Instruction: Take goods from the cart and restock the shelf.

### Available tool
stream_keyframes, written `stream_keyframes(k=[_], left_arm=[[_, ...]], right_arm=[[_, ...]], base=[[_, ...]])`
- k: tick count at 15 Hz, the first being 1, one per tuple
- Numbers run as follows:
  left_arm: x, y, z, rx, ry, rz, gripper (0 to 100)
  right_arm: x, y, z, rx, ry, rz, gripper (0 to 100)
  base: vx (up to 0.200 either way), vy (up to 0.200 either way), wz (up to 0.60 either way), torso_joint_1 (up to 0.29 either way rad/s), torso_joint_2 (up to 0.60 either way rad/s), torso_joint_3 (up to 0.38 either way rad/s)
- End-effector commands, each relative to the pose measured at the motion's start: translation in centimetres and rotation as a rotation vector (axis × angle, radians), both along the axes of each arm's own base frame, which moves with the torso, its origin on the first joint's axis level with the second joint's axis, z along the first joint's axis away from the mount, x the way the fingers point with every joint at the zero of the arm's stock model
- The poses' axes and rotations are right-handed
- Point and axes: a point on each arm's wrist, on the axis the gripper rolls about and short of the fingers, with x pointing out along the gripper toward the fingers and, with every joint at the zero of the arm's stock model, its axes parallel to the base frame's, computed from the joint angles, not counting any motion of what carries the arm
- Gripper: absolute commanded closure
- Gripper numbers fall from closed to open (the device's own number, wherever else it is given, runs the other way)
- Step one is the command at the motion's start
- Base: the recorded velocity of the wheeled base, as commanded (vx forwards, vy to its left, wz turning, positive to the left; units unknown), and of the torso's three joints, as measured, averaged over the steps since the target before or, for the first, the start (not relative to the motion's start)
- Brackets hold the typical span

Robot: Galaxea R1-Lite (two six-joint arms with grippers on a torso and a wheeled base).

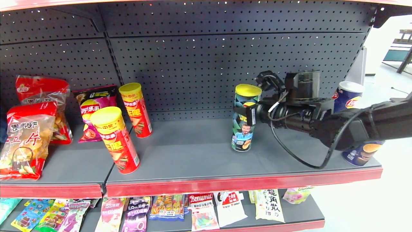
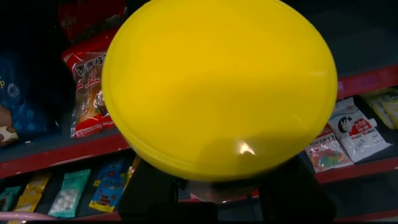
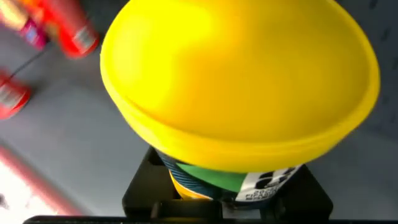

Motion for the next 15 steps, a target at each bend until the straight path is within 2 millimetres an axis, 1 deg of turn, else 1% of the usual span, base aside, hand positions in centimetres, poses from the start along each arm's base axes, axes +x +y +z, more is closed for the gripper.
stream_keyframes(k=[1, 2, 3, 4, 5, 6, 9, 12, 15], left_arm=[[0.0, 0.0, 0.0, 0.0, 0.0, 0.0, 100], [0.0, 0.0, 0.0, 0.0, 0.0, 0.0, 100], [0.0, 0.0, 0.0, 0.0, -0.001, 0.0, 100], [0.0, 0.0, 0.0, 0.0, -0.001, 0.0, 100], [-0.1, 0.0, 0.0, 0.0, -0.006, 0.0, 100], [-0.1, 0.0, 0.0, 0.0, -0.007, 0.0, 100], [-0.1, 0.0, 0.0, -0.001, -0.009, 0.0, 100], [-0.1, 0.0, 0.0, -0.001, -0.009, 0.001, 100], [-0.1, 0.0, -0.1, 0.0, -0.006, 0.0, 100]], right_arm=[[-3.7, -0.8, 1.5, 0.003, -0.021, 0.013, 100], [-4.1, -0.9, 1.4, -0.002, -0.016, 0.009, 100], [-5.0, -0.9, 1.2, -0.006, -0.008, 0.021, 100], [-5.3, -0.8, 1.2, -0.005, -0.009, 0.029, 100], [-5.8, -0.4, 0.5, -0.002, -0.02, 0.047, 100], [-6.0, 0.0, -0.2, 0.003, -0.028, 0.057, 100], [-6.0, 0.8, -1.1, 0.0, -0.032, 0.06, 100], [-5.8, 0.8, -1.4, -0.008, -0.025, 0.055, 100], [-5.2, 0.7, -2.1, -0.019, -0.041, 0.048, 100]], base=[[0.0, 0.0, 0.0, 0.0, 0.0, 0.0], [0.0, 0.0, 0.0, 0.0, 0.0, 0.0], [0.0, 0.0, 0.0, 0.0, 0.0, 0.0], [0.0, 0.0, 0.0, 0.0, 0.0, 0.0], [0.0, 0.0, 0.0, 0.0, 0.0, 0.0], [0.0, 0.0, 0.0, 0.0, 0.0, 0.0], [0.0, 0.0, 0.0, 0.0, 0.0, 0.0], [0.0, 0.0, 0.0, 0.0, 0.0, 0.0], [0.0, 0.0, 0.0, 0.0, 0.0, 0.0]])
